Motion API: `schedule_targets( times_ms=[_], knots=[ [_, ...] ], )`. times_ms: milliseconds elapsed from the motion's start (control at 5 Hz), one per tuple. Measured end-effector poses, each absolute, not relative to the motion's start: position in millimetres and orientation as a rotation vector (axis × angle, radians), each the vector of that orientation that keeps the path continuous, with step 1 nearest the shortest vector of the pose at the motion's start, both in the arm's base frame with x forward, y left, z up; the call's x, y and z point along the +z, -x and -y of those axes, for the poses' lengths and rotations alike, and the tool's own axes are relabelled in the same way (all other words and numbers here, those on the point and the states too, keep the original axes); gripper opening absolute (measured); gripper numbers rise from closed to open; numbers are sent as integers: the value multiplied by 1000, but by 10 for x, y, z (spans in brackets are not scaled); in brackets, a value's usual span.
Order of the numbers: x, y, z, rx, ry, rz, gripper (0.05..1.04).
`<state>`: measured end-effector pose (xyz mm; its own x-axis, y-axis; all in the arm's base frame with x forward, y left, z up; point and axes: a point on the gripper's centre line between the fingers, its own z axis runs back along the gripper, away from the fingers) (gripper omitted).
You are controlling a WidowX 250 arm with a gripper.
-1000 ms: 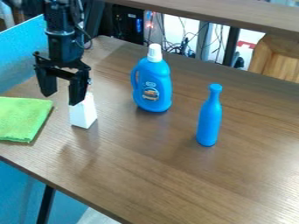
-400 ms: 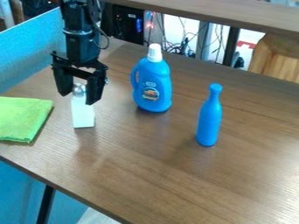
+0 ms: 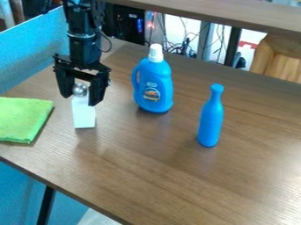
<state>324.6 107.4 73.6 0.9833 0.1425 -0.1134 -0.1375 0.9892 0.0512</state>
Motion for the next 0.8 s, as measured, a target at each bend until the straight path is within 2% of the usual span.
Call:
schedule_targets(
  times_ms=[200, 400, 600, 800],
  knots=[
    [681, -3263, -1103, 242, -50, -88, 948],
    [621, -3194, -1122, 329, -48, -86, 680],
    [641, -3066, -1093, 349, -53, -110, 634],
    [906, -2973, -960, 242, 22, -76, 634]
  ],
)
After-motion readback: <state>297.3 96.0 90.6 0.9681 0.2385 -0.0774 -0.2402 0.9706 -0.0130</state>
